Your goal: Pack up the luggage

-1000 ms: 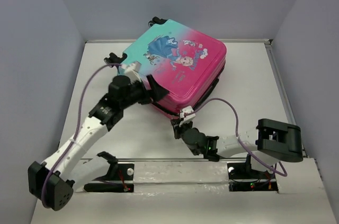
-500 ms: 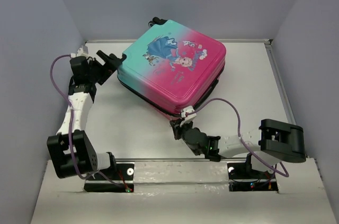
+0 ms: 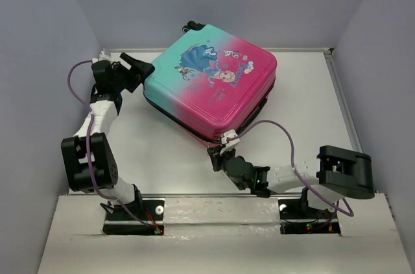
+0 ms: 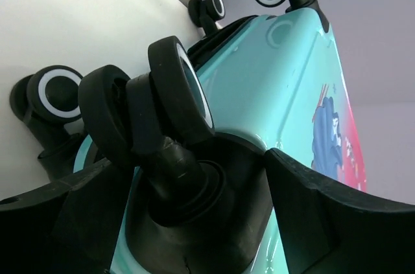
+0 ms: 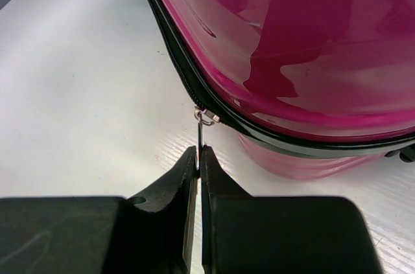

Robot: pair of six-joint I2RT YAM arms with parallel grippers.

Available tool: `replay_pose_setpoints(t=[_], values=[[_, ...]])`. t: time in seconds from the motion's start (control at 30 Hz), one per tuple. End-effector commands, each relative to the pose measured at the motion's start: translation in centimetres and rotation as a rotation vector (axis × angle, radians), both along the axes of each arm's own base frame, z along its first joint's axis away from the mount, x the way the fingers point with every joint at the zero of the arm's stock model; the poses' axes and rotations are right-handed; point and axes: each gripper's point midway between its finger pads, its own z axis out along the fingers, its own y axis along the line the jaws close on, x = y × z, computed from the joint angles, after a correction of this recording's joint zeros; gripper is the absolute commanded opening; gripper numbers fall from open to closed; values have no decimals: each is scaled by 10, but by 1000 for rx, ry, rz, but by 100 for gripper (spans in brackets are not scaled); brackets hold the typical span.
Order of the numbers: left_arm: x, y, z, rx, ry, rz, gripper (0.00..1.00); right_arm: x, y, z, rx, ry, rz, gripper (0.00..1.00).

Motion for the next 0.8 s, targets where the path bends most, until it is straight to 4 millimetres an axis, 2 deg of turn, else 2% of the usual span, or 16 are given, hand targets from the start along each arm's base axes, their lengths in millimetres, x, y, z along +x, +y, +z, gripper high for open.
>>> replay_pose_setpoints(t=[0.0, 0.07, 0.1, 0.17, 0.2, 0.27, 0.37, 0.4, 0.5, 0.53, 0.6, 0.63, 0.67, 0.7, 0.73, 0.77], values=[[10, -30, 29, -70, -110, -37, 80, -21, 30, 30, 111, 15, 118, 7], [12, -32, 32, -92, -128, -21, 71, -22, 31, 32, 104, 17, 124, 7], [13, -35, 39, -112, -154, -17, 57, -23, 31, 34, 100, 18, 132, 7], [16, -34, 48, -124, -196, 0, 43, -24, 31, 35, 87, 21, 138, 7], [14, -38, 50, -133, -206, -2, 24, -24, 32, 36, 77, 21, 143, 7], [12, -40, 59, -136, -242, 7, 6, -25, 34, 38, 61, 21, 148, 7], [4, -40, 51, -119, -247, 39, 6, -20, 35, 41, 59, 29, 149, 7], [-2, -40, 57, -113, -270, 43, 6, -17, 38, 46, 70, 33, 165, 7], [-22, -38, 37, -97, -262, 72, 6, -6, 46, 45, 51, 54, 183, 7], [-40, -36, 25, -93, -252, 84, 6, -4, 59, 58, 71, 46, 218, 7], [-62, -33, 31, -84, -304, 110, 6, 6, 74, 50, 35, 57, 253, 7], [-75, -32, 5, -74, -259, 120, 6, 7, 83, 52, 19, 42, 273, 7], [-84, -30, 1, -69, -262, 130, 6, 16, 94, 68, 29, 27, 278, 7], [-101, -29, -8, -58, -267, 133, 6, 22, 100, 63, 2, 25, 291, 7], [-108, -27, -12, -49, -265, 141, 6, 28, 107, 79, 22, 9, 294, 7], [-116, -27, -20, -40, -247, 141, 6, 32, 107, 81, 19, 11, 297, 7]])
